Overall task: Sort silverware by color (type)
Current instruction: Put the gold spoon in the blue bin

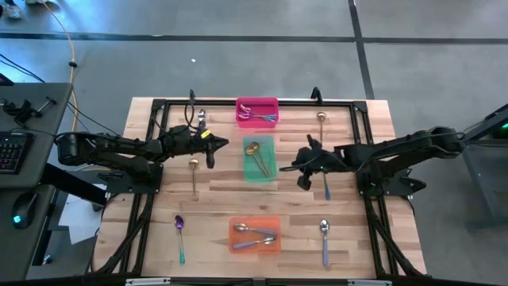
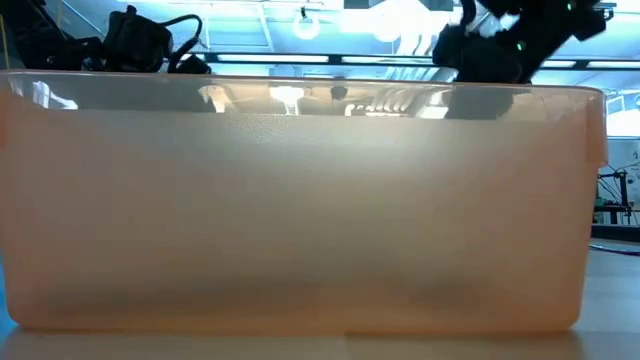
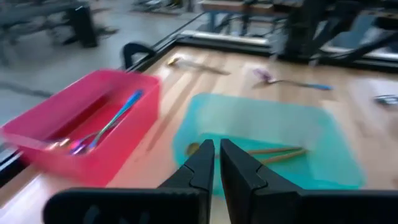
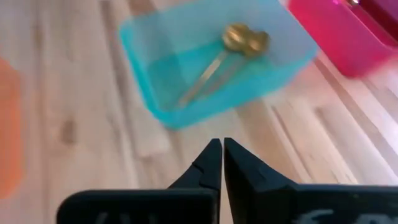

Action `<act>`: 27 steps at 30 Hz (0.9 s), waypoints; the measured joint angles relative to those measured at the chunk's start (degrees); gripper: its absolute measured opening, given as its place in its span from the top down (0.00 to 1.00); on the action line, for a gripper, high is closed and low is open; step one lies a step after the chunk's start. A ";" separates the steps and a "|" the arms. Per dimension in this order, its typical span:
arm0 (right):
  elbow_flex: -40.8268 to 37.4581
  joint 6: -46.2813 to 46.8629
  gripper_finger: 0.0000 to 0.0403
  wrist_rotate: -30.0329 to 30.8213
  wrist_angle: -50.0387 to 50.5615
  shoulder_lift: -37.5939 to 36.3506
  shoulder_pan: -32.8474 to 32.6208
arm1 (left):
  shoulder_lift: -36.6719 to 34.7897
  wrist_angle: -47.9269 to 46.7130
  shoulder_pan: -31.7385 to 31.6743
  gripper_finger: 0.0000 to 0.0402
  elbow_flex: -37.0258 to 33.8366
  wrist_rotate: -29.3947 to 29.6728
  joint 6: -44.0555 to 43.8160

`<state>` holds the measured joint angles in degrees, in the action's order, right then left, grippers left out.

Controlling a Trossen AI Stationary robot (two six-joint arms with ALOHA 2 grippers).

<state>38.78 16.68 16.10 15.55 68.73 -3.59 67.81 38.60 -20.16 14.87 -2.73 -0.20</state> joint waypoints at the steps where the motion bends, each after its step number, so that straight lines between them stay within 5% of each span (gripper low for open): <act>1: -0.91 -0.15 1.00 0.00 -0.02 -0.40 0.88 | 0.02 -0.84 0.00 0.93 0.00 1.34 -0.71; 15: -5.26 -9.57 1.00 -6.12 -6.90 -0.63 14.30 | 0.02 -16.40 -0.65 0.72 0.17 24.43 -9.77; 22: -5.24 -14.62 1.00 -10.10 -12.79 -0.63 18.04 | 0.36 -37.01 -8.99 0.65 8.10 23.73 -13.22; 27: -5.22 -15.55 1.00 -10.80 -14.58 -0.63 19.04 | 0.35 -43.22 -17.00 0.64 13.33 15.54 -13.20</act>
<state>33.56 1.12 5.30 0.97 68.10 15.44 68.16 -4.62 -37.16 28.20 12.81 -13.41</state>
